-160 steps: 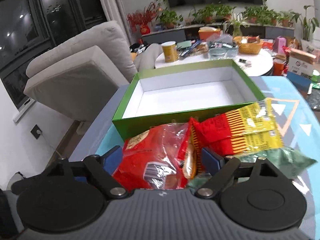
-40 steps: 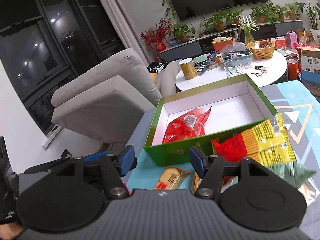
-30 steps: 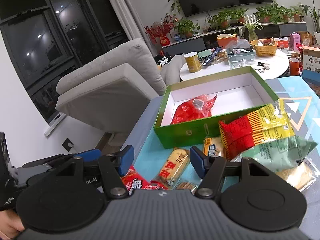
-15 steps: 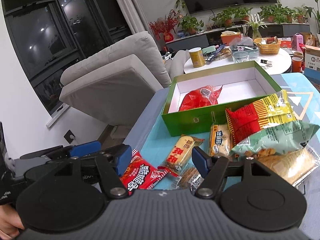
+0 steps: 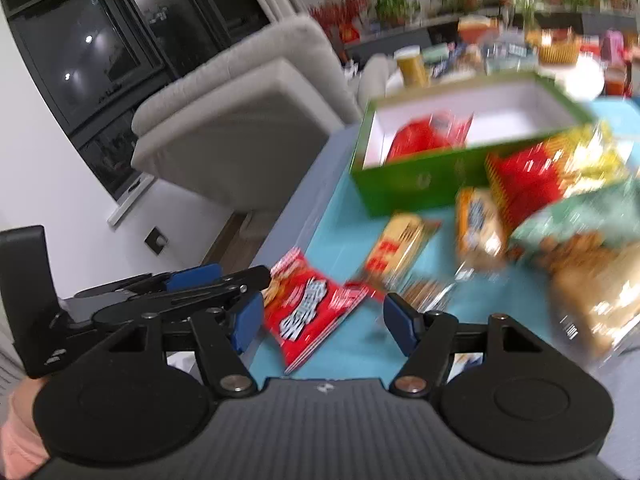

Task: Organize snacks
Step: 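Move the right tool to the red cartoon-printed snack bag, then grasp the red cartoon-printed bag with the right tool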

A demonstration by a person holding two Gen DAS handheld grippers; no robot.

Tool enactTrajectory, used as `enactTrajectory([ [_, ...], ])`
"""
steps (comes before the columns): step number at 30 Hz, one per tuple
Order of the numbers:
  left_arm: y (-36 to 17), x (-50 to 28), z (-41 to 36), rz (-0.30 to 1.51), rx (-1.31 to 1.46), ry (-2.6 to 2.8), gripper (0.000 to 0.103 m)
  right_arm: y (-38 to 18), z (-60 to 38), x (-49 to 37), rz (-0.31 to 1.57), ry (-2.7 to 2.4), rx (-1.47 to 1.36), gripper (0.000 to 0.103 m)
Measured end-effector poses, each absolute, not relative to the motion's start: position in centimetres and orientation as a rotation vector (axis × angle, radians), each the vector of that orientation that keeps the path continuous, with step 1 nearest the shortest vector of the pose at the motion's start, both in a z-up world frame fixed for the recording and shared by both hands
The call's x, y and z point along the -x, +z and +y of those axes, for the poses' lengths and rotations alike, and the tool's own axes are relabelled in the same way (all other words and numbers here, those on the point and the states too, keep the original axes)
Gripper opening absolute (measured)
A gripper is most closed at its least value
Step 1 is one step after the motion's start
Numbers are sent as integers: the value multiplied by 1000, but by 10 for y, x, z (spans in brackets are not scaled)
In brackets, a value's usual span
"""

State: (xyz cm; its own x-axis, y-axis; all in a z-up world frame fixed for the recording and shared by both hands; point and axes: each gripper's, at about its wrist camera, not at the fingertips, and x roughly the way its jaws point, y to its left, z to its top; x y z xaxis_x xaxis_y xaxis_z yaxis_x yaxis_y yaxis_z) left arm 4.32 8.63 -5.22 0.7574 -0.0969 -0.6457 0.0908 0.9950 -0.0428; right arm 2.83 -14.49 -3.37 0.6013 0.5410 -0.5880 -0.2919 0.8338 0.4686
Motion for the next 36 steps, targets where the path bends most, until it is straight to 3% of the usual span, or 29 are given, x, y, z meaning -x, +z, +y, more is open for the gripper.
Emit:
enactTrajectory([
  [16, -83, -52, 110, 769, 100, -193, 49, -56, -134, -40, 919, 466, -440, 50],
  [36, -82, -23, 96, 796, 79, -299, 52, -63, -122, -51, 958, 443, -406, 50],
])
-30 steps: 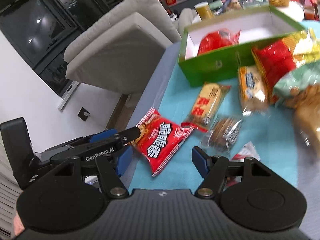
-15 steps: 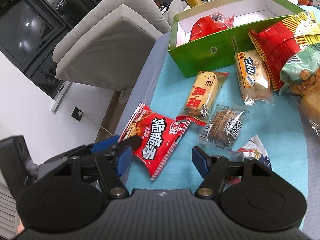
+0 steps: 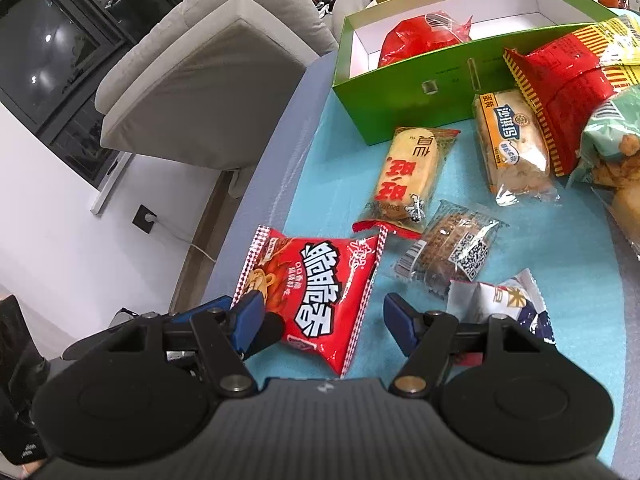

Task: Organize snacks
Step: 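Grasp the red cartoon-printed bag with the right tool, then carry the cartoon bag with the right tool and drop it into the box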

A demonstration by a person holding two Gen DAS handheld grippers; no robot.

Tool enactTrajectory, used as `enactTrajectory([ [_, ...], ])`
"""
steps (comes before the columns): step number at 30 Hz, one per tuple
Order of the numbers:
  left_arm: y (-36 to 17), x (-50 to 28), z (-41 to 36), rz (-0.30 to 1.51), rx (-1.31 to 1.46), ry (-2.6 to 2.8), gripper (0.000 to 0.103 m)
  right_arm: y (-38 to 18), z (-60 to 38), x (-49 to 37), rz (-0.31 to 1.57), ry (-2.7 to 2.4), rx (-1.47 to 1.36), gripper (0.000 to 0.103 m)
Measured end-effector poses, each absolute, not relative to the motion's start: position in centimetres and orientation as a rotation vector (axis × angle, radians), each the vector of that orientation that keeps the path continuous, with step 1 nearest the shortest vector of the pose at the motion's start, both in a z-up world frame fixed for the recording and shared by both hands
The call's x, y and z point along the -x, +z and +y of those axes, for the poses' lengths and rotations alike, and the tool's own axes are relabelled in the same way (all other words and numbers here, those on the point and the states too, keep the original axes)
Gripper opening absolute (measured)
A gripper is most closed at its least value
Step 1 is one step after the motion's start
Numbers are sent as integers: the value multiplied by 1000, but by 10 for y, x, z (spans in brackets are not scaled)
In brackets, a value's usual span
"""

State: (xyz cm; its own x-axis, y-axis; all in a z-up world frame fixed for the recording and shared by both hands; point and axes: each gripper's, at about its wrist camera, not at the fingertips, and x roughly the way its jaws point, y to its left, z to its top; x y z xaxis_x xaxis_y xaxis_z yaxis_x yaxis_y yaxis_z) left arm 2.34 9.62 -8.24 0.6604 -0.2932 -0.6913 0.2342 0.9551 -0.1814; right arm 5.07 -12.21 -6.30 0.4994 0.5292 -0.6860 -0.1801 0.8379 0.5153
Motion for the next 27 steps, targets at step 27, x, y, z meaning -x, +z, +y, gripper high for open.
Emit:
enactTrajectory([
  [27, -16, -4, 43, 596, -36, -350, 50, -18, -147, -52, 764, 478, -365, 36],
])
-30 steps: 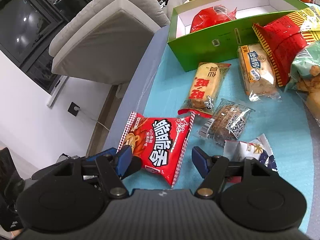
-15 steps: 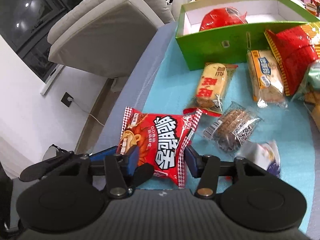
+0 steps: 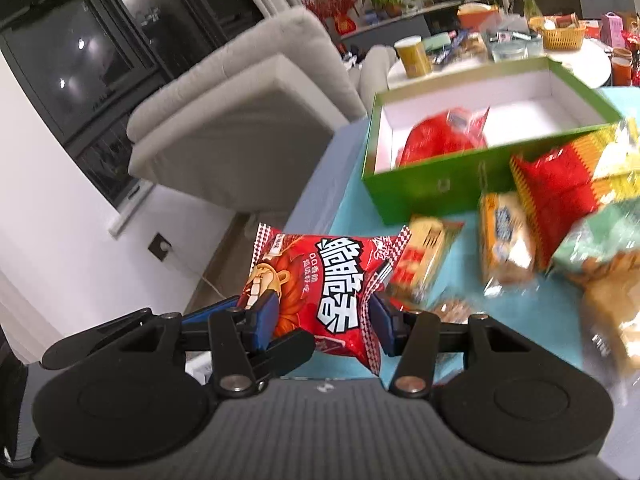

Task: Organize snacks
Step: 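Carry the cartoon bag with the right tool and drop it into the box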

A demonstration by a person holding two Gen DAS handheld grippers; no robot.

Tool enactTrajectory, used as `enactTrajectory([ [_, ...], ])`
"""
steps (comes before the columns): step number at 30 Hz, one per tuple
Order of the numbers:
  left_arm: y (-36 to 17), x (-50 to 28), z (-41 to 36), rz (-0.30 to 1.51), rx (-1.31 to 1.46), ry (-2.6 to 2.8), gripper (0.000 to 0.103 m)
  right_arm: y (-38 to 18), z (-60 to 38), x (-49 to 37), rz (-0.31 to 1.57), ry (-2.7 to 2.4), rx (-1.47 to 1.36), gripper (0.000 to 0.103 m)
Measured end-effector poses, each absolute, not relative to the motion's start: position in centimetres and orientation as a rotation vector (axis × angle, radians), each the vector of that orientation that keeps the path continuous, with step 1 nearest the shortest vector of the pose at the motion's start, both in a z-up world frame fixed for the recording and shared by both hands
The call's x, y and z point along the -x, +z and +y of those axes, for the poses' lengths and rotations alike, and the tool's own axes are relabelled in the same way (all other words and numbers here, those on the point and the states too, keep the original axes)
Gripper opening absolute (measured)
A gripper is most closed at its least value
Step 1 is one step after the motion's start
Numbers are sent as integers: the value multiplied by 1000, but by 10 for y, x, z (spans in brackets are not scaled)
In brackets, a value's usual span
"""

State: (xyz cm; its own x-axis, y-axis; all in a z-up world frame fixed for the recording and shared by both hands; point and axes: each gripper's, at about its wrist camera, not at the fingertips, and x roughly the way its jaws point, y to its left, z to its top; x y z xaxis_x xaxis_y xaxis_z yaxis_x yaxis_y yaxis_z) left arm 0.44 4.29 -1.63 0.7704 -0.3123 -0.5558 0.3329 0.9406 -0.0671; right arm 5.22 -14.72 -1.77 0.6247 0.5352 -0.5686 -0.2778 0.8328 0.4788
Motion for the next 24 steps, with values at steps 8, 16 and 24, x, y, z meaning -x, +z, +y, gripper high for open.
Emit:
enactTrajectory([
  [8, 0, -20, 5, 549, -62, -386, 50, -6, -177, -61, 692, 426, -380, 36],
  [16, 16, -53, -38, 499, -99, -452, 51, 10, -221, -84, 627, 364, -437, 36],
  [24, 24, -96, -75, 458, -119, -479, 51, 17, -256, -125, 584, 336, -468, 36],
])
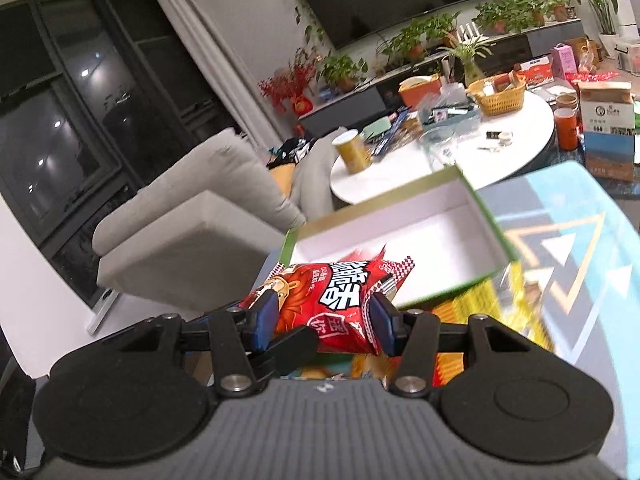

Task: Organize snacks
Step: 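Carry the cartoon bag with the right tool and drop it into the box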

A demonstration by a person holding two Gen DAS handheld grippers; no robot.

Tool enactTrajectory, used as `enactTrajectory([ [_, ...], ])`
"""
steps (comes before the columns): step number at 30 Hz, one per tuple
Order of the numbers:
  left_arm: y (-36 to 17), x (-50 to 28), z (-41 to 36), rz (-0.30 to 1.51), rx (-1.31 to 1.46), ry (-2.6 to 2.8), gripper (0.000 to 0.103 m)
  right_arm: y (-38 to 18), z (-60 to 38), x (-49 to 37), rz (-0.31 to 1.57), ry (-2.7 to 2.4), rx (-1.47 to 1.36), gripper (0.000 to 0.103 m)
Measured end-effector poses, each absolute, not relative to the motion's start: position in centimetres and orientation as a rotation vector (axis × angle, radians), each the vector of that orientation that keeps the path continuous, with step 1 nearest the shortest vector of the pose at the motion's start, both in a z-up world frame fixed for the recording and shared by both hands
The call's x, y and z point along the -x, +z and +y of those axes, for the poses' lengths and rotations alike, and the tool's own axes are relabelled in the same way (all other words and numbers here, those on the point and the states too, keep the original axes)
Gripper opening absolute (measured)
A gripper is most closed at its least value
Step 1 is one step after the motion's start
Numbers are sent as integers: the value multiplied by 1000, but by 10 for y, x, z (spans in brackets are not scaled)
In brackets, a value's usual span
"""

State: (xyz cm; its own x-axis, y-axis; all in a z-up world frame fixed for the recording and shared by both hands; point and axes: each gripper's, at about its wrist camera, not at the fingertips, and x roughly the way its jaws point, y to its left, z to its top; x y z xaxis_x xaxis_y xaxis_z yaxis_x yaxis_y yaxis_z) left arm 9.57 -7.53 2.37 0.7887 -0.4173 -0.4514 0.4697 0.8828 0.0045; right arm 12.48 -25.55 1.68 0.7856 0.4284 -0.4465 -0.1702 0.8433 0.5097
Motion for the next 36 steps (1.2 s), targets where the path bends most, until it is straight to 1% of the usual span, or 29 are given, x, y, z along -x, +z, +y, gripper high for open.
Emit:
enactTrajectory([
  [7, 12, -145, -105, 482, -131, -494, 51, 3, -277, -167, 604, 299, -494, 36],
  [17, -21, -200, -117, 549, -129, -475, 52, -27, -281, -207, 659, 275, -490, 36],
  [22, -35, -212, -114, 582, -117, -469, 53, -36, -276, -217, 693, 255, -466, 36],
  [23, -37, -214, -113, 592, -116, -469, 54, -36, -276, -218, 700, 247, -467, 37],
  [27, -44, -214, -110, 627, -152, -437, 55, -34, -282, -213, 685, 235, -492, 38],
  [36, -20, -192, -75, 575, -136, -349, 55, -16, -287, -192, 662, 238, -521, 38],
])
